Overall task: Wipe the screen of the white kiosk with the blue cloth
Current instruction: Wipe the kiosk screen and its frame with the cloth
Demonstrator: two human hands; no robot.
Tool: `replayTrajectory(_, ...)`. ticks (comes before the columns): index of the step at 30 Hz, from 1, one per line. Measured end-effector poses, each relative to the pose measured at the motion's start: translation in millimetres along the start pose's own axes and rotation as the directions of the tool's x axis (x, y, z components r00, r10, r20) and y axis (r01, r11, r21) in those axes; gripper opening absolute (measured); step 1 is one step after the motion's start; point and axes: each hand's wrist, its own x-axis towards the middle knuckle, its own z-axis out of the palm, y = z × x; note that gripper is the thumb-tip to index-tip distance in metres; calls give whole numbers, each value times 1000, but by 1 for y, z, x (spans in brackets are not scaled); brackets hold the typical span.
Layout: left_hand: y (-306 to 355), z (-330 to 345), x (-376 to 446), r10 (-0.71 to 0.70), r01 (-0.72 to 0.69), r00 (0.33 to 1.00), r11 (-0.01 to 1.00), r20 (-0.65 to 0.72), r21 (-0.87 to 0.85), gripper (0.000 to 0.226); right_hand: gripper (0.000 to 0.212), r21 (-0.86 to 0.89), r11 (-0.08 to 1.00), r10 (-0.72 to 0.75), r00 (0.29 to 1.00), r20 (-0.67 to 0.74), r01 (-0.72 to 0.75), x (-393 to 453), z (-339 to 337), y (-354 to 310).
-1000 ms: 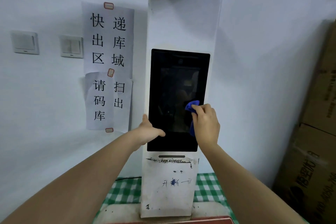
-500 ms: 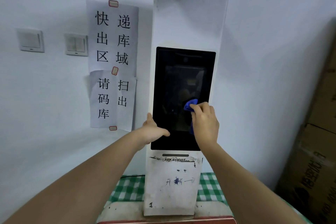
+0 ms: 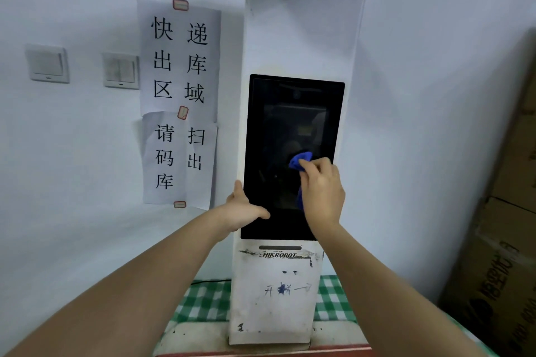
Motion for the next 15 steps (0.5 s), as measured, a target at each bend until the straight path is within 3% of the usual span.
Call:
replayTrajectory(3,-1,2,2,-3,3,1000,1000,-13,1,106,37,-64,970,-226,967,121,234,-18,6,-1)
replayTrajectory(6,-1,2,1,-5,6,1000,1000,-19,11,106,43,-116,852,-470,843,264,511,-20,5,5)
replayTrajectory(8,0,1,1,-4,4,1000,1000,-11,12,105,38,-68,899,-408,883,232,434,-11,0,6)
replayTrajectory(11,-2,-1,0,0,-1,1000,1000,7,11,103,27,100,995,-19,996,92,10,9,-7,0)
replayTrajectory(13,-3,-1,1,5,-5,1000,1000,11,2,103,31,90,995,42,999,22,-43,11,-4,-5)
replayTrajectory(15,-6,0,2,9,-9,1000,1000,8,-5,105,34,59,998,-24,999,29,22,4,5,-9)
